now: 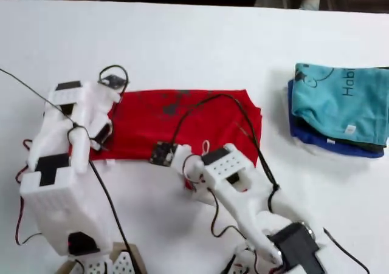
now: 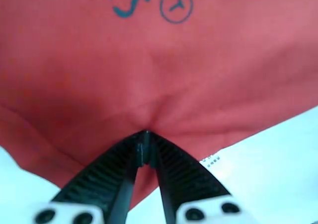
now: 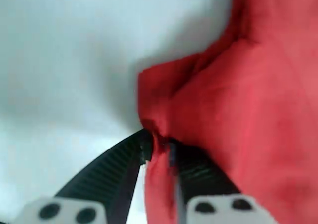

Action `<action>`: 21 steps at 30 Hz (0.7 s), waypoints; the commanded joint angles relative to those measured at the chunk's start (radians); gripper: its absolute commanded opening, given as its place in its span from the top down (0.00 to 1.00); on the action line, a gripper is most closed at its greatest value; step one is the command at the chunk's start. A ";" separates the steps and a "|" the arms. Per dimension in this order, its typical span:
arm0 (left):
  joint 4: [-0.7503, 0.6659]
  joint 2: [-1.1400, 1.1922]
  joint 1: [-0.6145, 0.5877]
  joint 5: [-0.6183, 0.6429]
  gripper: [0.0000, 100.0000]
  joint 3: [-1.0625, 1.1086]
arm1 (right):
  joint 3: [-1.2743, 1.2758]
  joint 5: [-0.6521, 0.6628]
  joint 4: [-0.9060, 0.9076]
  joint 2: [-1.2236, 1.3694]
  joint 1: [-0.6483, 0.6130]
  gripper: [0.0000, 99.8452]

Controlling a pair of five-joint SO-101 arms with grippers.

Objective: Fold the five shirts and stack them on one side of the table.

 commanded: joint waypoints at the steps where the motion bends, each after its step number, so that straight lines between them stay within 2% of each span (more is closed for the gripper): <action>1: -0.002 0.028 -0.011 -0.002 0.97 -0.008 | -0.040 0.009 0.031 0.064 0.002 0.98; 5: -0.002 0.028 -0.012 -0.002 0.97 -0.008 | -0.094 0.011 0.058 0.068 0.001 0.98; 10: -0.002 0.028 -0.012 -0.002 0.97 -0.008 | -0.250 0.097 0.243 0.068 0.007 0.98; 15: -0.002 0.028 -0.012 -0.002 0.97 -0.008 | -0.485 0.170 0.374 0.077 0.082 0.98; 21: -0.002 0.028 -0.011 -0.002 0.97 -0.008 | -0.743 0.250 0.447 0.168 0.162 0.98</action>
